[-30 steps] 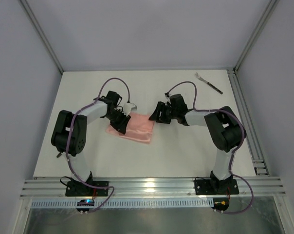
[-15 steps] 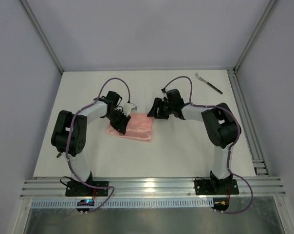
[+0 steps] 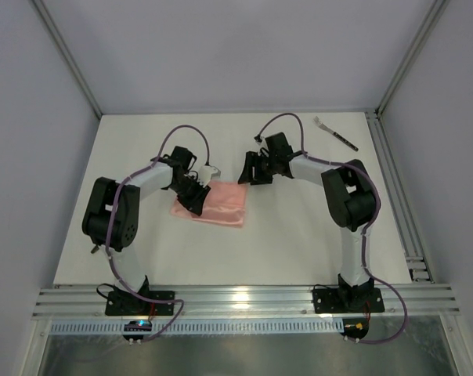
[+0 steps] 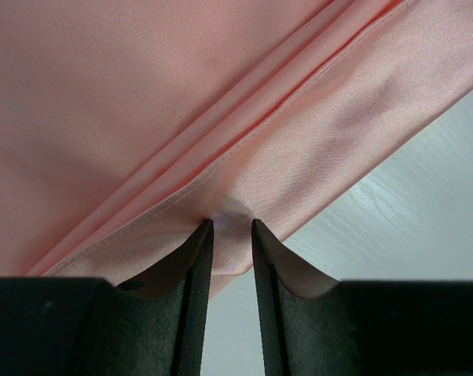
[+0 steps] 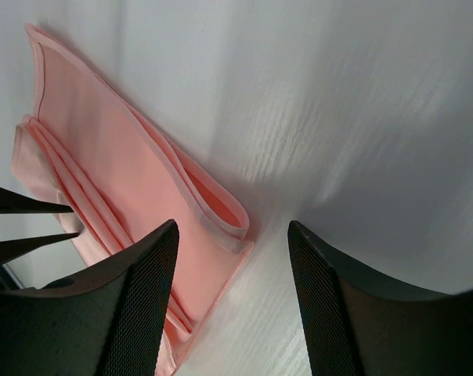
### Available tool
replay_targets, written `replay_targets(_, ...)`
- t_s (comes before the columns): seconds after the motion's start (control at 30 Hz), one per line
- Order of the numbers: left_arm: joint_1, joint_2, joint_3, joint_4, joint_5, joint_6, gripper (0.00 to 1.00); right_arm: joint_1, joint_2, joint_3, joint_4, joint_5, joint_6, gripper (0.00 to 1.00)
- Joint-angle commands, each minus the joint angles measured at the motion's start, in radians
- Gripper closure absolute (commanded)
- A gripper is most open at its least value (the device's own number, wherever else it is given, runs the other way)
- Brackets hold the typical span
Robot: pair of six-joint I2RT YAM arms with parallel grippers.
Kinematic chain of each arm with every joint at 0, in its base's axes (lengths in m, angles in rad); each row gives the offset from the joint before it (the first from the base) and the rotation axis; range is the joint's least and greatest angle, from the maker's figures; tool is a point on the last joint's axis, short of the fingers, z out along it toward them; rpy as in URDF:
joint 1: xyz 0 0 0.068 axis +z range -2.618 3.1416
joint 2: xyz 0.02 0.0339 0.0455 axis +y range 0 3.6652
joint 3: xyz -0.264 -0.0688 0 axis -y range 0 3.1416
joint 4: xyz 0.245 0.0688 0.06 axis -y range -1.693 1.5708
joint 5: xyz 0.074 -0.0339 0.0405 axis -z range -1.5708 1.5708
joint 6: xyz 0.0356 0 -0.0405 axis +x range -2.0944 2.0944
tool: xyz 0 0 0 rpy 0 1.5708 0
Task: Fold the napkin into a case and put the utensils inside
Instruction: Fold the 2/3-rectangle-folded napkin at the center of the board.
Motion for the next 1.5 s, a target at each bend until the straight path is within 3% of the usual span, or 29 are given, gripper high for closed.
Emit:
replay_targets(0.0,-0.002,0.026,-0.038,0.057,-0.074,0.037,0.71,0.002,0.063,0.013,-0.098,-0.028,-0.032,0.37)
replay_targets(0.33,-0.002,0.023,-0.03,0.055,-0.077,0.037,0.71,0.003,0.136,0.076,-0.221,-0.176,-0.089,0.38)
replay_targets(0.6,-0.002,0.025,-0.035,0.057,-0.088,0.041,0.71,0.055,0.156,0.056,-0.172,-0.235,-0.057,0.46)
replay_targets(0.73,-0.002,0.029,-0.035,0.06,-0.09,0.05,0.71,0.068,0.147,0.073,-0.105,-0.218,-0.021,0.46)
replay_targets(1.0,-0.001,0.042,-0.034,0.068,-0.099,0.064,0.71,0.069,0.104,0.099,-0.126,-0.127,-0.04,0.47)
replay_targets(1.27,0.004,0.059,-0.04,0.101,-0.171,0.089,0.71,0.069,0.109,0.107,-0.023,-0.423,-0.002,0.46)
replay_targets(1.47,0.007,0.057,-0.04,0.101,-0.156,0.098,0.71,0.095,0.155,0.154,-0.071,-0.419,-0.023,0.45)
